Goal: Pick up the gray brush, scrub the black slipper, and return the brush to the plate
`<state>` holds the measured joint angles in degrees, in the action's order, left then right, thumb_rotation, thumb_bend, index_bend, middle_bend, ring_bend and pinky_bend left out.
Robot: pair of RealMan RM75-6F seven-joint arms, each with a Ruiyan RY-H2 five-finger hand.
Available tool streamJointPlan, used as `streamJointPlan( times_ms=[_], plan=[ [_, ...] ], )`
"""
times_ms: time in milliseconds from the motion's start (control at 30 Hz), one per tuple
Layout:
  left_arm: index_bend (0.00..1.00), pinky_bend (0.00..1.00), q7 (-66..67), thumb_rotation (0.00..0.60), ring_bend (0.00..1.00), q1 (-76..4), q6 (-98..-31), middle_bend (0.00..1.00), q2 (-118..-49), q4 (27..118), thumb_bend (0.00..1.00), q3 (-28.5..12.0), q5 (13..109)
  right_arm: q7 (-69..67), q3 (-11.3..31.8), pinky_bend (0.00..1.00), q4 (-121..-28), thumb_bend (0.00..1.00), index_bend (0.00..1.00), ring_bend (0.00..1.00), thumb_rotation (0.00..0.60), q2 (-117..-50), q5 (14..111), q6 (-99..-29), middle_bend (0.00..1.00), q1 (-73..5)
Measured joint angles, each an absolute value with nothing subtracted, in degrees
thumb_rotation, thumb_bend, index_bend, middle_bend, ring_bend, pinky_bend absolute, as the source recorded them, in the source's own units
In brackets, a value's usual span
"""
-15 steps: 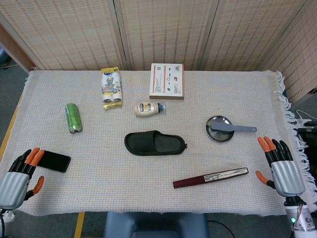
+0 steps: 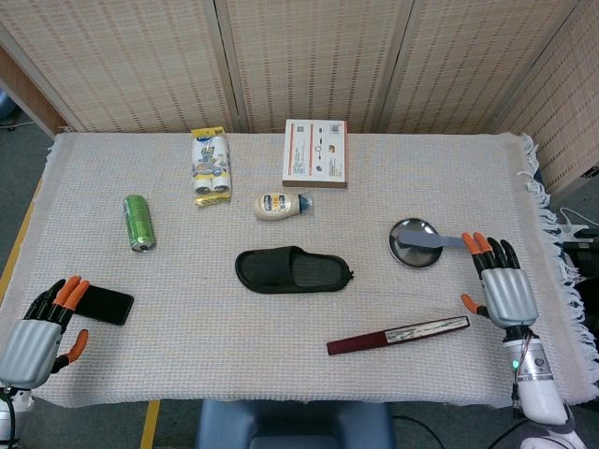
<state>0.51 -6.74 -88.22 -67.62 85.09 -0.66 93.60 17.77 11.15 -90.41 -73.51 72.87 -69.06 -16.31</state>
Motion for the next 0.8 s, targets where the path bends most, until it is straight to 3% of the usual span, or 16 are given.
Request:
streamJointPlan(
  times_ms=[267, 800],
  plan=[
    [0.00, 0.14, -0.75, 0.600, 0.00, -7.16, -86.65, 0.00, -66.82, 85.47, 0.47, -0.90, 91.82, 24.85, 15.54, 0.12, -77.31, 0.13, 0.25, 0.00, 0.600, -84.27, 62.32, -58.58, 0.16, -28.49],
    [0.00, 0.14, -1.88, 0.600, 0.00, -7.06, -86.29, 0.00, -66.19, 85.60, 0.47, -0.86, 90.99, 28.33, 17.58, 0.16, -54.16, 0.13, 0.30, 0.04, 0.600, -98.11, 51.93, -49.27, 0.21, -38.25]
  ],
)
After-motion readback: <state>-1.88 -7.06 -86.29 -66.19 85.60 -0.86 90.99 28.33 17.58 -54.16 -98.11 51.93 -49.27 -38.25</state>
